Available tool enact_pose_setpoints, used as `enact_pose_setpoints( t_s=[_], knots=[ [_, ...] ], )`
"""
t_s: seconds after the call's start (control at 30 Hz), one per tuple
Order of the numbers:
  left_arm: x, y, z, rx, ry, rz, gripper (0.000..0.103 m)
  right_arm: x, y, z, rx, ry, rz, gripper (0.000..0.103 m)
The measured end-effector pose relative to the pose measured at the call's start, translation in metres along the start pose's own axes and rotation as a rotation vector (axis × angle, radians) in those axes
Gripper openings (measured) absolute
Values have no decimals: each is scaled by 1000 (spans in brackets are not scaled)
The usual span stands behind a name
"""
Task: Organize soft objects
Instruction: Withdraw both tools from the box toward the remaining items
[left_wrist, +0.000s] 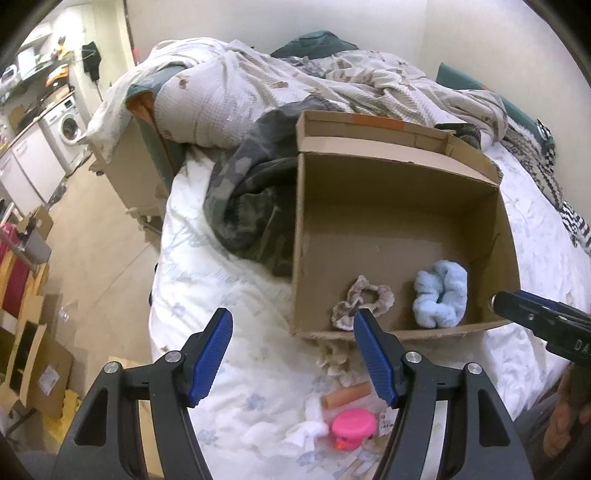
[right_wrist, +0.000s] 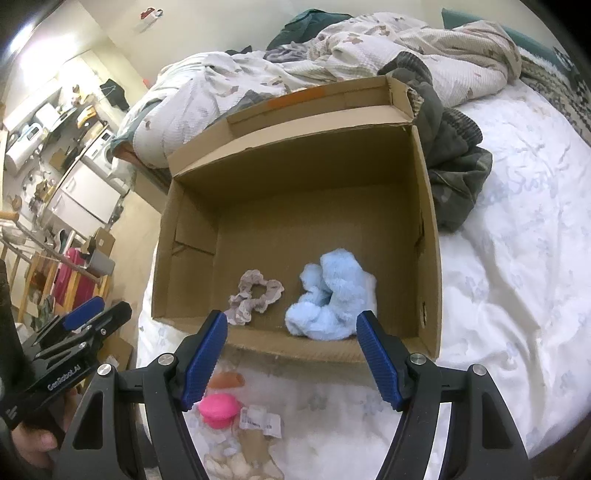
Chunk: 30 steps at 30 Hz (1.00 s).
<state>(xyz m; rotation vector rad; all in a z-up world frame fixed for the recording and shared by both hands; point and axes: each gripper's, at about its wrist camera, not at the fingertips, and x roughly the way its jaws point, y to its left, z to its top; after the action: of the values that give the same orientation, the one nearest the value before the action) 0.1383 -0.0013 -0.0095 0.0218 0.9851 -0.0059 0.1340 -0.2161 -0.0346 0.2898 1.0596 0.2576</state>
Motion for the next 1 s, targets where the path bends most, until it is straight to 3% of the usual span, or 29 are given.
enact_pose_setpoints(
  t_s=[0.73,1.0],
  knots=[
    [10,30,-30,-76,76,33,65,-10,-8,-52,13,80,27,76],
    [24,50,-28,-168,127,59,65,12,-12,-59,41,190,8,76]
  ],
)
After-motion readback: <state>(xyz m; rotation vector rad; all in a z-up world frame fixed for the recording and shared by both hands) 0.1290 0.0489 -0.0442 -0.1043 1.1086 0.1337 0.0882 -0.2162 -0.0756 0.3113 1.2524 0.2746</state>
